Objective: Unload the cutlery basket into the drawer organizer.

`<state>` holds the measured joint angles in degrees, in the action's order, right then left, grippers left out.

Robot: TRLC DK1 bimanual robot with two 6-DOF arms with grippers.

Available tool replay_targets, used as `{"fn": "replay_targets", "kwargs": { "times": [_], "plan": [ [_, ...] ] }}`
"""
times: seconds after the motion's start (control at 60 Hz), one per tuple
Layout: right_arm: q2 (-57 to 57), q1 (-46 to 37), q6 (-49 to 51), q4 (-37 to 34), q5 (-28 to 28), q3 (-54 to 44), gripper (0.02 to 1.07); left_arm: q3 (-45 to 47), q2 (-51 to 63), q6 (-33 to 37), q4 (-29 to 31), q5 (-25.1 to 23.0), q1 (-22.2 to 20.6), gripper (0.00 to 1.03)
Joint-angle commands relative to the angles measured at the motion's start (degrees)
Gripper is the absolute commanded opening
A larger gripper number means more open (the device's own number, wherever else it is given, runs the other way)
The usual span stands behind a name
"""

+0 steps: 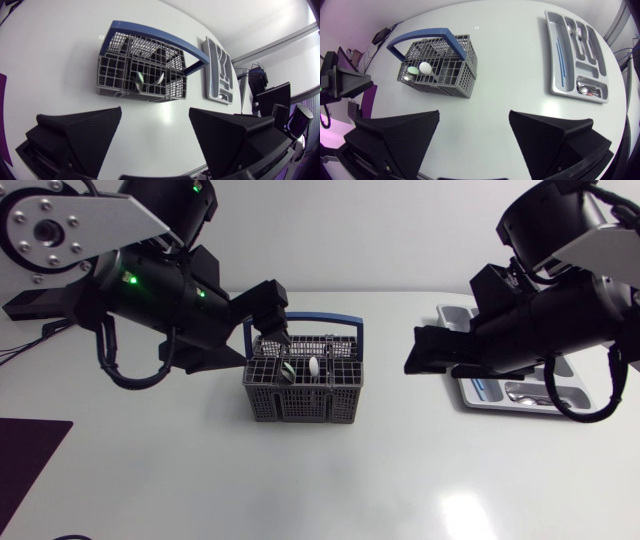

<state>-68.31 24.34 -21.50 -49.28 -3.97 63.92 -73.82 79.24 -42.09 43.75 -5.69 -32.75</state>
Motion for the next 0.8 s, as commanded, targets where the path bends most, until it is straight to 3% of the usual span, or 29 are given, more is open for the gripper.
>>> {"fn": "replay_targets", "kwargs": {
  "times": [0.0, 0.117, 0.233, 0.617, 0.783],
  "plan": [
    [-1.82, 0.54, -2.41, -2.14, -0.34, 2.44, 1.02, -2.38, 2.14, -1.51, 1.34, -1.43, 0.32, 0.99],
    [-2.44, 1.24, -2.32, -2.67, -1.04, 3.76, 1.02, -3.52, 2.94, 0.25, 3.10, -0.99, -0.21, 0.99],
    [-4.46, 1.33, -1.27, -4.86, -2.71, 6.30, 1.02, -4.49, 2.85, 3.06, 3.10, 2.35, -1.26, 0.99],
    [-7.18, 3.17, -0.65, -6.80, -2.62, 8.06, 1.02, -8.44, 11.72, 2.62, 6.09, 1.56, -0.82, 0.98],
    [-7.89, 3.88, 0.23, -6.53, -1.92, 7.80, 1.02, -8.80, 12.60, 1.57, 5.82, 2.00, -1.26, 0.90]
  ]
}}
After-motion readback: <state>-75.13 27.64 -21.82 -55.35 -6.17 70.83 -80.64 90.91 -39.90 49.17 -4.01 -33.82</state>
